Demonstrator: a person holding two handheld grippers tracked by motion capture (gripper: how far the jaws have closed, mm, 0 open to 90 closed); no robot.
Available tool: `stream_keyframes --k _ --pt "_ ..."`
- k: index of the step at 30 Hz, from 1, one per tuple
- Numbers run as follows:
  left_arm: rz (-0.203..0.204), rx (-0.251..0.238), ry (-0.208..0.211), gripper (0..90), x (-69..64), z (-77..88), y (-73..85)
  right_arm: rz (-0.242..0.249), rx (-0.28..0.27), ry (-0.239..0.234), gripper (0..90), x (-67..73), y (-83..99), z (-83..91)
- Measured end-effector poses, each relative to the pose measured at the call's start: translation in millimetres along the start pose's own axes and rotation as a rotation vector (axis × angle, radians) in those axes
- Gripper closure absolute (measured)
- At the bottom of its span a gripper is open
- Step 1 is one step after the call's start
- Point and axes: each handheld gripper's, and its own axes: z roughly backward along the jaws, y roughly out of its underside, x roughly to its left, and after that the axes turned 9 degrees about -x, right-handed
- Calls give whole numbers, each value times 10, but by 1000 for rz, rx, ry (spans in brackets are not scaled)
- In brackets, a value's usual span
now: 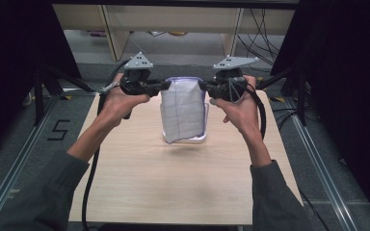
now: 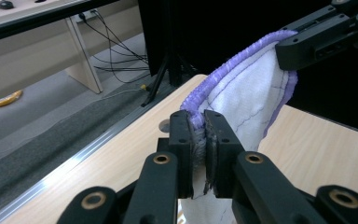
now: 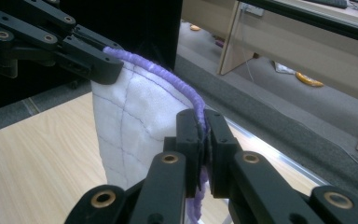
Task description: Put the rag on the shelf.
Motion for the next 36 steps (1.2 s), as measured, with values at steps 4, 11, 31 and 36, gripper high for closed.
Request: stream_keyframes --k 4,11,31,36 --pt "-3 2 -14 818 84 -65 -69 -26 -26 -1 862 -78 -36 -56" --pt "8 -4 -46 817 197 -192 -176 -41 -27 11 862 -195 -123 -141" --pt "48 7 -113 813 664 -888 73 -162 -5 85 857 -738 21 -802" --pt "41 48 -129 811 729 -983 217 -196 32 107 854 -794 207 -1047"
